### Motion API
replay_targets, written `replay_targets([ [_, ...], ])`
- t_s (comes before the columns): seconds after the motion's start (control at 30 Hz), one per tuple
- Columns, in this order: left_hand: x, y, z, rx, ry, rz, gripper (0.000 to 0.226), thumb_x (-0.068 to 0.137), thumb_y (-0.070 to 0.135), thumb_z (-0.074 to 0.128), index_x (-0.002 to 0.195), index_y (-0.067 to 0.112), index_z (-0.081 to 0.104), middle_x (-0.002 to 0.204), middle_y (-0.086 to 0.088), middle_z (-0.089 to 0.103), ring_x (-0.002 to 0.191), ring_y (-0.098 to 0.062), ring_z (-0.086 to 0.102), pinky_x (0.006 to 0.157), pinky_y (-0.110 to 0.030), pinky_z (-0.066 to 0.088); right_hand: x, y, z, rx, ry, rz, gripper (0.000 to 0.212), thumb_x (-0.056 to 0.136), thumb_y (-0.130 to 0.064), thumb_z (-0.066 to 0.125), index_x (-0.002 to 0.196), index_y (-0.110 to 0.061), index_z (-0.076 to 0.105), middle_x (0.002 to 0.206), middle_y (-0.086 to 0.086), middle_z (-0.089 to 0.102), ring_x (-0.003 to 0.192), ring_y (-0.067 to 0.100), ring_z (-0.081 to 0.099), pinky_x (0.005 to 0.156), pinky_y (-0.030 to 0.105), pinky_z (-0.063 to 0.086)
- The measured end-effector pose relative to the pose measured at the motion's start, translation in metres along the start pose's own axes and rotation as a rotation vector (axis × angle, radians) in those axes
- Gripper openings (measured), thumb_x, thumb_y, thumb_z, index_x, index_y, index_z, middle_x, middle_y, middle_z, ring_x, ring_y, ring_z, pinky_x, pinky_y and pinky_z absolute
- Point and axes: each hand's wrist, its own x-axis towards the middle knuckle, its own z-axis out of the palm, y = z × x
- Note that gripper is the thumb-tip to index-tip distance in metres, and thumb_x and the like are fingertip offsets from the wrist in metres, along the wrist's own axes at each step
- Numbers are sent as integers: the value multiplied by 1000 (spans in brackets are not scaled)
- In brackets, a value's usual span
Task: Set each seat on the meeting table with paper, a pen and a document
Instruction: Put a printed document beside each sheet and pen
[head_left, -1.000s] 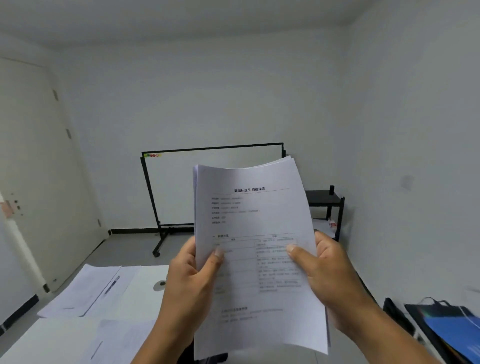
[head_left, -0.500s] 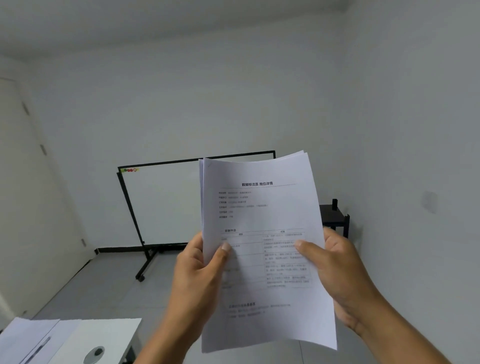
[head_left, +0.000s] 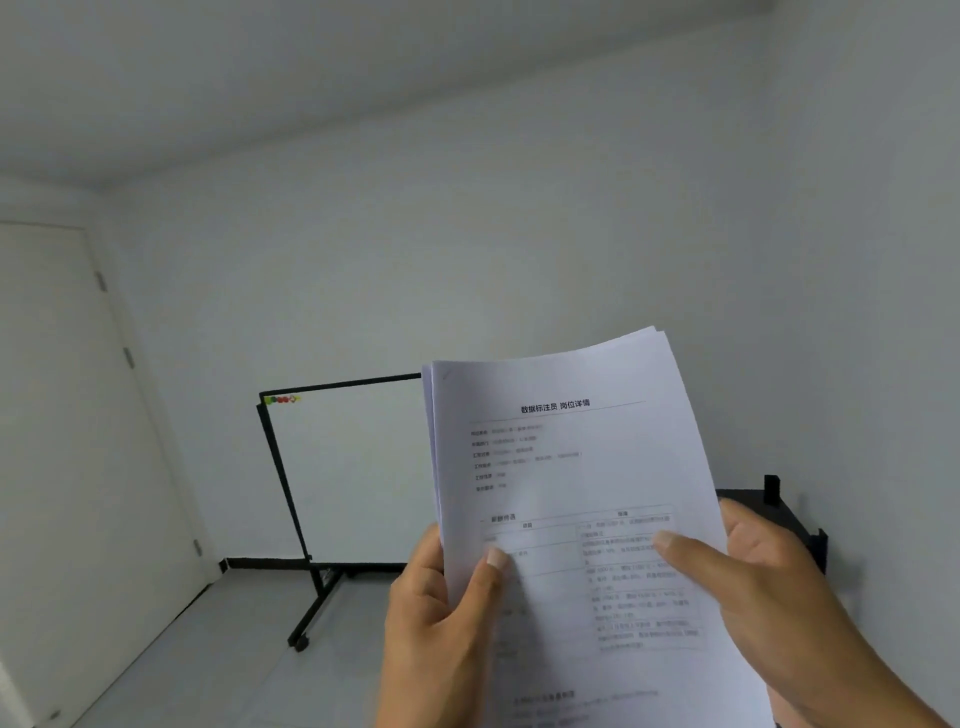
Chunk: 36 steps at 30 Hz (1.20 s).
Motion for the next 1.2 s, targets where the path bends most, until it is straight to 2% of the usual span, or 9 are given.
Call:
replay_targets([
  [0.13,98,-37,29,-33,2,2,24,100,-3,72,112,16,80,100,-6,85,94,-26,82,72,-19,60,95,-9,7,-63,31,-51,25,102,1,61,111,-16,78,104,1,84,95,20,81,94,49,58],
  [0.23,157,-43,46,-22,-18,15,28,101,-5,66,112,17,79,98,-2,85,89,-17,82,68,-16,58,151,-16,12,-75,48,-67,24,103,-1,60,112,-15,77,105,1,84,96,21,81,92,48,60],
  [0.4,241,-51,57,16,-23,35,27,104,3,65,115,24,77,102,4,85,93,-15,82,75,-24,60,238,-22,25,-34,16,-94,23,104,-4,59,113,-17,76,106,0,83,95,21,81,84,43,60],
  [0.53,301,-69,54,57,25,68,26,104,3,65,114,24,77,102,3,85,93,-16,82,73,-21,62,310,-13,44,18,-44,-104,24,104,-3,60,114,-18,76,105,0,84,93,21,81,79,41,60],
  [0.7,385,-105,44,93,149,87,27,105,2,64,117,22,77,104,1,85,95,-19,82,72,-24,63,422,16,82,63,-176,-92,24,104,-2,59,112,-17,76,102,1,84,89,21,82,72,37,60],
  [0.8,428,-123,35,128,217,77,25,107,6,62,123,21,74,109,1,85,97,-20,82,73,-25,63,484,34,107,86,-253,-79,24,103,-3,60,112,-18,77,104,1,84,94,23,81,82,43,59],
  [0.97,498,-151,9,189,407,82,25,108,8,61,122,23,74,113,-2,84,103,-26,81,86,-42,65,589,50,171,71,-467,-32,21,102,-6,62,111,-16,78,106,4,83,96,28,81,91,51,59],
  [1.1,528,-163,-21,229,537,66,24,108,8,62,122,22,75,111,-1,84,99,-24,81,82,-37,65,633,65,222,86,-568,9,18,101,-5,63,110,-13,77,103,5,83,92,30,81,83,47,60],
  [1.2,550,-176,-56,244,612,63,25,109,7,60,123,22,74,113,-1,84,101,-25,81,83,-37,65,662,83,271,91,-664,40,21,102,-5,62,111,-14,78,105,6,83,94,30,81,87,49,60],
])
